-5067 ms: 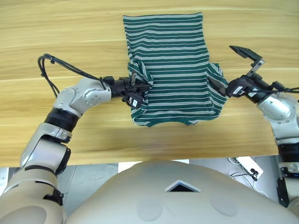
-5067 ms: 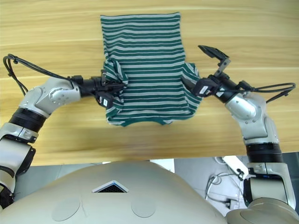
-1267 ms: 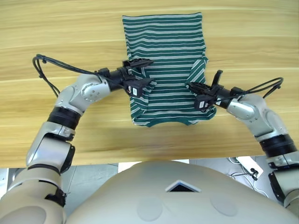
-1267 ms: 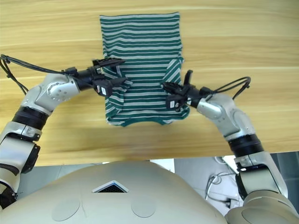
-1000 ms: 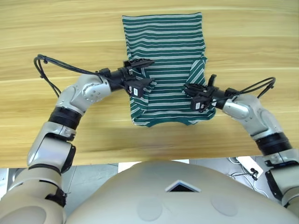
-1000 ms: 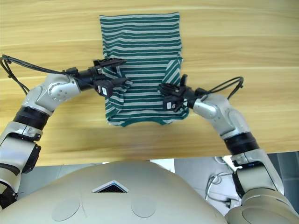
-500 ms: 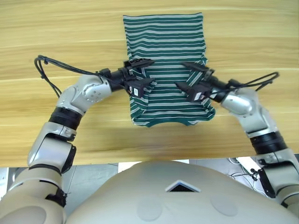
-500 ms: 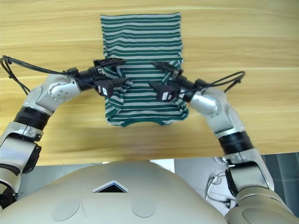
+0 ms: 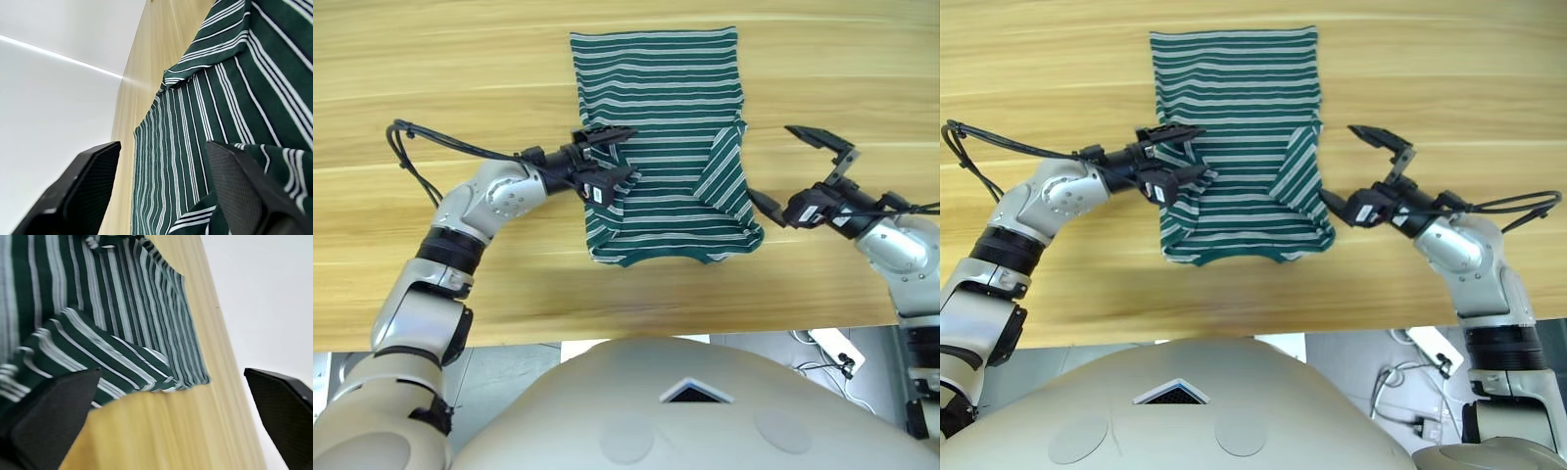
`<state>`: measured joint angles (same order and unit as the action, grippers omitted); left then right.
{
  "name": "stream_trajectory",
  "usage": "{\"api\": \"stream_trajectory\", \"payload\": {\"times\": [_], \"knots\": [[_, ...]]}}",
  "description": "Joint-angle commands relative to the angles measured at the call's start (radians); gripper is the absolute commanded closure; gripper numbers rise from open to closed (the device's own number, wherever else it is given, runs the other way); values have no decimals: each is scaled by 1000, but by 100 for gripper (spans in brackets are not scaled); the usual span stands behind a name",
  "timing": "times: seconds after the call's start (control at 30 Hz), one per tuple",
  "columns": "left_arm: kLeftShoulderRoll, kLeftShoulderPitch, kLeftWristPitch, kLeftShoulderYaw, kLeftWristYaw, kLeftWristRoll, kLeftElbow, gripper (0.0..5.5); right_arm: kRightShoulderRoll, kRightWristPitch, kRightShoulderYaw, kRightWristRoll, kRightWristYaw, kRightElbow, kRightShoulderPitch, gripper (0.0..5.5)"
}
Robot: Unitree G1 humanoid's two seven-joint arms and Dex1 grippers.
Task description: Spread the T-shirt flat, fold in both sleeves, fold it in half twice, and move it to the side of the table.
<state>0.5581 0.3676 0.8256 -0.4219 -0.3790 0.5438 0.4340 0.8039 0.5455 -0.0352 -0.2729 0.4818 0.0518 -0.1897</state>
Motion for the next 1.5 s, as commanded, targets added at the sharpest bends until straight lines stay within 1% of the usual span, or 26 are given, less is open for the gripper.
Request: {"api": "stream_trajectory", "payload": {"times": [0.03,0.23,0.43,0.53,0.63,0.7,0.8,0.9,0.97,1.03,1.13,1.3,1.5], "knots": [[4,7,1,4,7,-4,12,223,15,24,-21,-9,28,12,-31,12],[9,5,3,7,9,-6,13,223,35,38,-47,-23,71,23,-81,12],[9,10,7,7,8,-8,21,223,43,62,-96,-38,105,20,-120,12],[11,7,11,11,6,-18,20,223,47,83,-85,-9,101,33,-127,12],[26,-17,15,22,-34,-92,-25,223,58,124,-37,99,96,100,-150,12],[56,-48,15,33,-90,-209,-107,223,82,173,15,225,106,167,-193,12],[139,-115,-2,53,-188,-385,-249,223,121,211,117,345,132,213,-256,12],[263,-196,-24,94,-272,-449,-322,223,161,170,253,290,144,141,-294,12],[342,-257,-41,118,-321,-461,-329,223,182,138,290,198,149,95,-301,12],[399,-317,-50,125,-359,-445,-318,223,194,130,272,112,164,66,-323,12],[435,-396,-56,112,-398,-423,-307,223,188,139,174,10,196,38,-348,12],[405,-435,-72,67,-447,-366,-305,223,135,140,13,-72,202,-16,-290,12],[360,-402,-76,37,-450,-298,-285,223,128,136,-64,-107,175,-52,-242,12]]}}
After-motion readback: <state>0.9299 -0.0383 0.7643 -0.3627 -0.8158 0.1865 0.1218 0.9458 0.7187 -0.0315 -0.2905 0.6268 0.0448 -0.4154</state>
